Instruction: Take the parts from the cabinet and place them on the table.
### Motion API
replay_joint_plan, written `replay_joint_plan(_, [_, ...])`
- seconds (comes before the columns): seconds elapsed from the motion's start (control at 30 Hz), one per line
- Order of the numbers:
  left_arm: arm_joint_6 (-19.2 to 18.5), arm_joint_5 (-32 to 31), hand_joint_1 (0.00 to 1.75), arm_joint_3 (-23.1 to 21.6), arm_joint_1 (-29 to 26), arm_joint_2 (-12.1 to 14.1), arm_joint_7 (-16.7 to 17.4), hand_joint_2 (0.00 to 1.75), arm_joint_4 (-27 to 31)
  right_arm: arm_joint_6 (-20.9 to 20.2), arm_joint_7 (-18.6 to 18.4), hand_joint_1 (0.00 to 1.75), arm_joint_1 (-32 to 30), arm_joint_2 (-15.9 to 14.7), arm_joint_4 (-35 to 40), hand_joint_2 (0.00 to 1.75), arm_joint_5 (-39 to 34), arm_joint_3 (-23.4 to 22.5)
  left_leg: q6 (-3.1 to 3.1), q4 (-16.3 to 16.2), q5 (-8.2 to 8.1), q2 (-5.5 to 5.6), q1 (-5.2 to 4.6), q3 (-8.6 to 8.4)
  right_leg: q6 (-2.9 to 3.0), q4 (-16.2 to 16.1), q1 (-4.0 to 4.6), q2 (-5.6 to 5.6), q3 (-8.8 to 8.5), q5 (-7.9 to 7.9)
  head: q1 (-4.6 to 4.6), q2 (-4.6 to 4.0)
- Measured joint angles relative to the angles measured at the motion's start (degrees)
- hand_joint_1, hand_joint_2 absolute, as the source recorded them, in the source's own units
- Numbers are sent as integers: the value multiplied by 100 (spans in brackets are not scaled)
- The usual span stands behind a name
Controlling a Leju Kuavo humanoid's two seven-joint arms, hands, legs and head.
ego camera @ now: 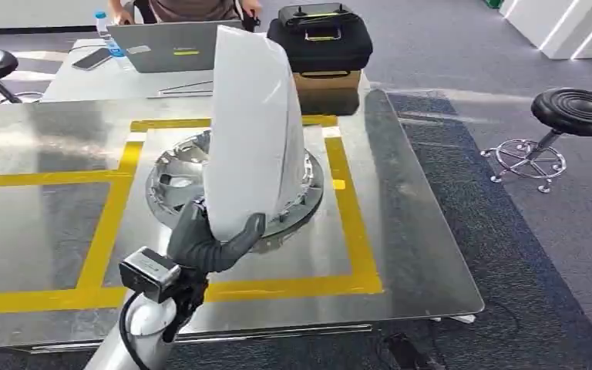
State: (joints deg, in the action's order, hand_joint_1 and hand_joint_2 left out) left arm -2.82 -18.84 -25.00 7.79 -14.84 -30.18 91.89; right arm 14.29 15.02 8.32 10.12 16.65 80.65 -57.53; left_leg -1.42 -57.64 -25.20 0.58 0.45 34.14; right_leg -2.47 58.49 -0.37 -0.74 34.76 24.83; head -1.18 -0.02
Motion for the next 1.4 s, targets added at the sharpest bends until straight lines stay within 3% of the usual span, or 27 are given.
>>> replay_joint_plan(0.1, [41, -57, 175, 83, 153, -70, 24, 175, -103, -24, -6, 0, 11, 0, 0, 175, 7, 48, 125, 18, 31, 2, 10, -3, -95, -30, -32, 4, -2, -4, 18, 0])
replay_joint_plan(0.13, [48, -65, 175, 111, 198, -90, 26, 175, -133, -26, -7, 0, 14, 0, 0, 175, 7, 63, 155, 18, 29, 0, 13, -10, -125, 110, -32, 24, 62, 95, -17, 0])
replay_joint_plan(0.17, [50, -68, 175, 122, 226, -94, 26, 175, -157, -26, -7, 0, 26, 0, 0, 175, 9, 66, 185, 18, 24, -2, 12, -17, -146, 434, -30, 30, 206, 284, -48, 0])
replay_joint_plan(0.23, [102, -111, 175, 153, 247, -103, 26, 175, -209, -31, -7, 0, 32, 0, 0, 175, 9, 70, 209, 18, 11, -8, -1, -18, -165, 1425, -29, 30, 692, 712, -50, 0])
replay_joint_plan(0.27, [131, -157, 175, 166, 248, -105, 33, 175, -234, -33, -9, 0, 27, 0, -2, 175, 11, 74, 216, 17, 6, -7, -5, -22, -166, 1773, -29, 30, 881, 804, -48, 0])
replay_joint_plan(0.3, [146, -164, 175, 179, 253, -107, 35, 175, -258, -33, -11, 0, 24, 0, -2, 175, 11, 76, 225, 16, -1, -5, -8, -30, -164, 1853, -30, 30, 954, 754, -48, 0])
replay_joint_plan(0.33, [201, -210, 175, 192, 262, -112, 44, 175, -282, -33, -20, 0, 28, 0, -2, 175, 15, 83, 218, 15, -15, 3, -8, -53, -153, 1632, -29, 30, 861, 554, -48, 0])
replay_joint_plan(0.4, [409, -426, 175, 269, 342, -144, 127, 175, -315, -33, -61, 0, 47, 0, -2, 175, 44, 105, 190, 14, -56, 10, -3, -117, -127, 634, -33, 31, 391, 11, -50, 0])
replay_joint_plan(0.43, [575, -567, 175, 304, 401, -157, 193, 175, -323, -35, -81, 0, 57, 0, -2, 175, 72, 111, 162, 14, -79, 12, -4, -140, -115, 172, -34, 35, 169, -162, -50, 0])
replay_joint_plan(0.47, [824, -794, 175, 358, 491, -177, 322, 175, -330, -48, -109, 0, 81, 11, -4, 175, 96, 120, 126, -13, -99, 17, -52, -116, -104, 34, -16, 28, 69, -72, -48, 0])
replay_joint_plan(0.57, [1513, -1728, 175, 643, 763, -243, 763, 175, -365, -70, -166, 0, 88, 17, -4, 175, 164, 197, 38, 32, -68, 19, -27, -103, -3, 59, 9, 0, 137, -82, -37, 0])
replay_joint_plan(0.63, [1841, -2419, 175, 870, 941, -290, 1039, 175, -393, -96, -175, 0, 107, 22, -4, 175, 190, 245, -44, -33, -137, 9, -21, -90, 66, 14, -33, 3, 110, -108, -44, 0])
replay_joint_plan(0.67, [2003, -2817, 175, 1021, 1026, -317, 1198, 175, -417, -107, -175, 0, 126, 24, -4, 175, 192, 267, -72, -268, -289, 5, -26, 22, 98, 14, -37, 7, 104, -97, 9, 0])
replay_joint_plan(0.73, [2190, -3334, 175, 1310, 1150, -345, 1436, 175, -509, -125, -173, 0, 150, 33, -4, 175, 192, 308, -107, -1205, -727, 4, -19, 500, 117, 15, -37, 18, 104, -87, 18, 0])
replay_joint_plan(0.77, [2257, -3633, 175, 1493, 1197, -352, 1562, 175, -593, -138, -175, 0, 154, 33, -4, 175, 186, 326, -115, -1618, -848, 4, -19, 724, 121, 15, -36, 20, 103, -84, 20, 0])
replay_joint_plan(0.8, [2306, -3865, 175, 1694, 1241, -363, 1659, 175, -700, -144, -175, 0, 154, 33, -4, 175, 181, 345, -122, -1760, -823, 4, -19, 831, 123, 15, -37, 19, 99, -83, 15, 0])
replay_joint_plan(0.83, [2363, -4090, 175, 1856, 1285, -369, 1755, 175, -800, -151, -173, 0, 154, 35, -4, 175, 175, 363, -116, -1663, -670, 4, -19, 814, 123, 15, -37, 16, 92, -82, 22, 0])
replay_joint_plan(0.87, [2431, -4271, 175, 2075, 1341, -372, 1814, 175, -909, -151, -173, 0, 155, 42, -4, 175, 168, 374, -103, -1341, -410, 3, -17, 684, 123, 16, -38, 12, 83, -79, 26, 0])
replay_joint_plan(0.93, [2538, -4522, 175, 2470, 1475, -367, 1884, 175, -1080, -151, -170, 0, 158, 48, -4, 175, 144, 396, -82, -344, 112, -19, -14, 226, 99, 18, -42, -1, 56, -65, 29, 0])
replay_joint_plan(0.97, [2584, -4597, 175, 2670, 1552, -365, 1893, 175, -1173, -153, -166, 0, 163, 50, -4, 175, 133, 398, -89, -55, 114, -40, -27, 94, 62, 48, 13, -2, 73, -47, 33, 0])
replay_joint_plan(1.0, [2601, -4627, 175, 2821, 1603, -361, 1908, 175, -1236, -153, -166, 0, 166, 48, -4, 175, 127, 400, -22, -1, 81, -18, -17, 84, 43, 58, 15, -12, 97, -44, 31, 0])
replay_joint_plan(1.13, [2662, -4911, 175, 3272, 1671, -330, 2046, 175, -1421, -153, -162, 0, 160, 48, -4, 175, 83, 415, 115, 16, 115, -2, 1, 93, -72, 51, -5, 17, 119, -18, 35, 0])
replay_joint_plan(1.17, [2686, -5002, 175, 3387, 1707, -324, 2098, 175, -1449, -153, -153, 0, 167, 50, -4, 175, 68, 432, 147, 16, 112, -1, 7, 90, -98, 264, -4, 29, 206, 126, -21, 0])
replay_joint_plan(1.27, [2699, -5165, 175, 3742, 1766, -253, 2197, 175, -1530, -153, -125, 0, 149, 50, -4, 175, 22, 446, 178, 15, 101, -6, 0, 90, -129, 1597, -11, 32, 848, 698, -37, 0])
replay_joint_plan(1.3, [2699, -5197, 175, 3868, 1765, -212, 2216, 175, -1556, -153, -118, 0, 138, 48, -4, 175, 2, 446, 180, 13, 99, -6, -1, 90, -127, 1824, -11, 31, 989, 726, -30, 0])
replay_joint_plan(1.33, [2703, -5204, 175, 4012, 1765, -171, 2232, 175, -1578, -153, -114, 0, 128, 50, -4, 175, -15, 446, 182, 12, 95, -4, -1, 87, -118, 1762, -11, 31, 985, 623, -33, 0])
replay_joint_plan(1.4, [2728, -5250, 175, 4219, 1765, -103, 2245, 175, -1598, -151, -103, 0, 123, 48, -4, 175, -35, 446, 170, 12, 79, 14, 0, 61, -83, 983, -12, 32, 629, 142, -30, 0])
